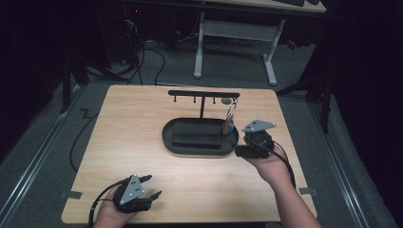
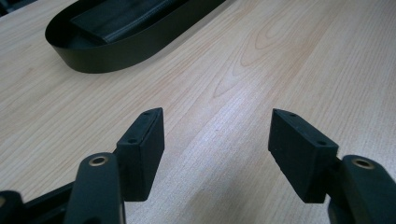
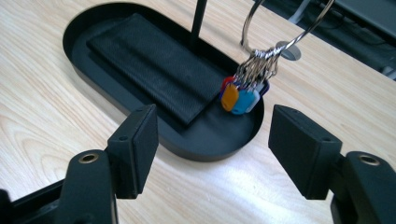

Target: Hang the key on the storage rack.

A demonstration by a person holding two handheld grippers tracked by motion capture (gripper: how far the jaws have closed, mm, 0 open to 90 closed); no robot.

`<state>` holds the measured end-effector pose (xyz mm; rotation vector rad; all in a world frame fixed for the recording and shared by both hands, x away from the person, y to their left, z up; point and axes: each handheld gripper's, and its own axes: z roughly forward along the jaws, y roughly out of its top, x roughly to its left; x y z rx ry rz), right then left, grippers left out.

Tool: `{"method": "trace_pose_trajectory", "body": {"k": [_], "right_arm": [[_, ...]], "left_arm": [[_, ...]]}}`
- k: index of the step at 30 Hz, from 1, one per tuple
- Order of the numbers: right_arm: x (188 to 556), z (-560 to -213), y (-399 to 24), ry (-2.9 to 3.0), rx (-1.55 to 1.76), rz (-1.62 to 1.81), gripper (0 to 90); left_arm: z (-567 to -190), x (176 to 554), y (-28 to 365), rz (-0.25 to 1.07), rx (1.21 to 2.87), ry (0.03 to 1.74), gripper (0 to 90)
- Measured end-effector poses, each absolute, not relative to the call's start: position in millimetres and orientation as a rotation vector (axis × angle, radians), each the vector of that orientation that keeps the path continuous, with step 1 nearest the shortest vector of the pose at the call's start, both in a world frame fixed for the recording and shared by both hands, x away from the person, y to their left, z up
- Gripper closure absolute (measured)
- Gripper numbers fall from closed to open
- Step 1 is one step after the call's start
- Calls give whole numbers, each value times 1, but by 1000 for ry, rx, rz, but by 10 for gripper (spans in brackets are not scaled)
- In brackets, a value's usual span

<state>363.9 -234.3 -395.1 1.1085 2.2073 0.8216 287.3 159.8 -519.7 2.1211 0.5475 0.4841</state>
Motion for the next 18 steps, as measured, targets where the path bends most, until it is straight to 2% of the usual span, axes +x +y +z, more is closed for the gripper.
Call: {"method": "trace_pose_trajectory", "body": {"k": [8,18], "right_arm": [[334,-446,-242,2149,1166,901,340],[302,-489,-247,2104,1194,960,334]], "left_arm": [[-521,286,157,477,2132,533,366],[-520,285,155,460,2134,516,366]]}}
